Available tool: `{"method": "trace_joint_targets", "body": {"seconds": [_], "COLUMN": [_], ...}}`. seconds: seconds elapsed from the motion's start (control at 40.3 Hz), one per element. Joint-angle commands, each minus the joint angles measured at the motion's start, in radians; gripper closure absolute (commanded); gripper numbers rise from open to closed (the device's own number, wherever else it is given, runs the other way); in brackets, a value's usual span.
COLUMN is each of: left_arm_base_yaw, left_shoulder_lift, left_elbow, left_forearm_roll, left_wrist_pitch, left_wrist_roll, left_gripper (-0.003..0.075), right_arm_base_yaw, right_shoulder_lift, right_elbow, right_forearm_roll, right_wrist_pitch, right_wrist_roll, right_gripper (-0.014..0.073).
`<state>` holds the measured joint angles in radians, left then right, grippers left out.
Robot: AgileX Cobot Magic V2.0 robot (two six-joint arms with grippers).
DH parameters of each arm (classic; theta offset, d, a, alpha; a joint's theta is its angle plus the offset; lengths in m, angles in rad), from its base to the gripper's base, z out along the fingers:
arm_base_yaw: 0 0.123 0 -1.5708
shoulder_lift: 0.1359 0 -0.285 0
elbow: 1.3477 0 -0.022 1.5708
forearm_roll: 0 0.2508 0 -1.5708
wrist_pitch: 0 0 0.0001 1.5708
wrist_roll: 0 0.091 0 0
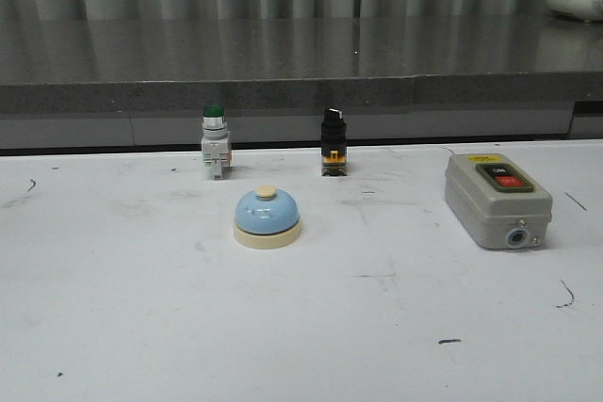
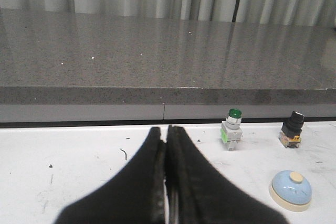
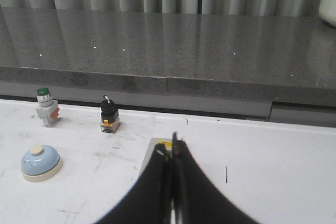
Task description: Place and press bell with both arms
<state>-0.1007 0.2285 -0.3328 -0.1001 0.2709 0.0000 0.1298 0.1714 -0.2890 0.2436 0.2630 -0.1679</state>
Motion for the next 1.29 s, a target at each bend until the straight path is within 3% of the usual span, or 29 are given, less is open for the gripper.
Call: {"method": "trace_joint_targets", "body": {"seconds": [0.0,0.273,0.546,0.844,1.267], "left_arm_base_yaw": [0.001,0.001,0.091,0.114,0.114], "left_shoulder_lift": [0.008,-0.01,-0.248,-0.252,-0.252], "left_elbow": [-0.029,-0.006,0.188,0.361,0.359], "left_forearm_roll": [-0.011,0.01,0.033,0.033,0.033], "left_wrist_pitch": [-0.078,-0.105,-0.117,-0.257,-0.271], "left_wrist_roll": [0.0,0.0,0.0,0.0,0.0], "left_gripper": [0.074,0.074,0.074,0.074,0.074], "right_arm_base_yaw": [-0.007,-0.007,-0.007,-0.007,-0.007], "right_shoulder_lift": [0.006,0.006,0.006,0.007,0.007], "right_elbow": [-0.027,-0.027,-0.027,-0.027,-0.027], "right_forearm_roll": [0.004,0.004,0.004,0.004,0.004], "right_wrist_pitch": [-0.086,-0.086,-0.086,-0.086,-0.086], "right_wrist_roll": [-0.011,-0.011,-0.011,-0.011,-0.011], "right_gripper": [0.0652,0.0652,0.0652,0.0652,0.0652]}}
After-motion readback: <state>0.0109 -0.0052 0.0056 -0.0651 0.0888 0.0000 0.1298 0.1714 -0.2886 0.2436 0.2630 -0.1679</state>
